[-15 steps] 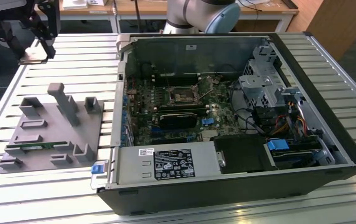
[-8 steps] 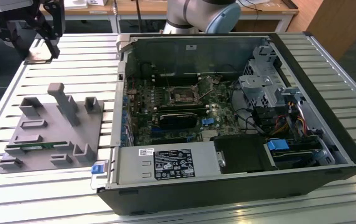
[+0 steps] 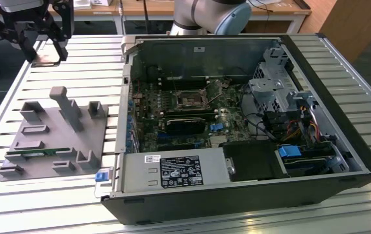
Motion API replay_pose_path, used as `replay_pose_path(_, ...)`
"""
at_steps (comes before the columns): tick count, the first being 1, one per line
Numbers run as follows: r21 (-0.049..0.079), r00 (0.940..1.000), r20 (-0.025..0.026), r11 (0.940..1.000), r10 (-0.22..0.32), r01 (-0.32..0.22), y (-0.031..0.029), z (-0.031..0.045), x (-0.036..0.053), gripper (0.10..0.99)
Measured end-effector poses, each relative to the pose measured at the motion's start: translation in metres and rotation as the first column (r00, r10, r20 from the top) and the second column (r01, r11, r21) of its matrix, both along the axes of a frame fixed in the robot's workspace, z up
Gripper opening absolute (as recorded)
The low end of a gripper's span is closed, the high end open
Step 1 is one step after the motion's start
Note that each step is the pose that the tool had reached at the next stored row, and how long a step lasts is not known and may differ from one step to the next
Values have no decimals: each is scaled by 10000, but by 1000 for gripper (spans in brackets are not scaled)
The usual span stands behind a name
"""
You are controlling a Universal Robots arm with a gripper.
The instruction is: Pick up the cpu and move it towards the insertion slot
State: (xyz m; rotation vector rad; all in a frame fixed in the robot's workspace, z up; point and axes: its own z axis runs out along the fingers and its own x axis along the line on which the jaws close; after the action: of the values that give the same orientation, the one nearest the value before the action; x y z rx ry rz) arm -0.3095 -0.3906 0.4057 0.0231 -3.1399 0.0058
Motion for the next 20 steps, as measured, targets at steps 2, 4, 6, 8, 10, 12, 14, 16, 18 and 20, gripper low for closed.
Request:
replay_pose_path(2,1,10000,0,10000,0,0,0,0,23,545)
replay_pose_path(4,0,10000,0,10000,0,0,0,0,46,545)
replay_pose_path(6,1,10000,1,10000,0,0,1,0,69,545)
replay_pose_path(8,0,10000,0,10000,0,0,1,0,91,545)
replay_pose_path(10,1,10000,1,10000,0,0,1,0,113,545)
replay_pose_path(12,1,10000,0,10000,0,0,1,0,135,545)
replay_pose_path(14,1,10000,0,10000,0,0,2,0,156,545)
replay_pose_path(16,0,10000,1,10000,0,0,2,0,177,545)
replay_pose_path(18,1,10000,1,10000,-1,1,3,0,198,545)
replay_pose_path(20,1,10000,0,10000,0,0,3,0,218,545)
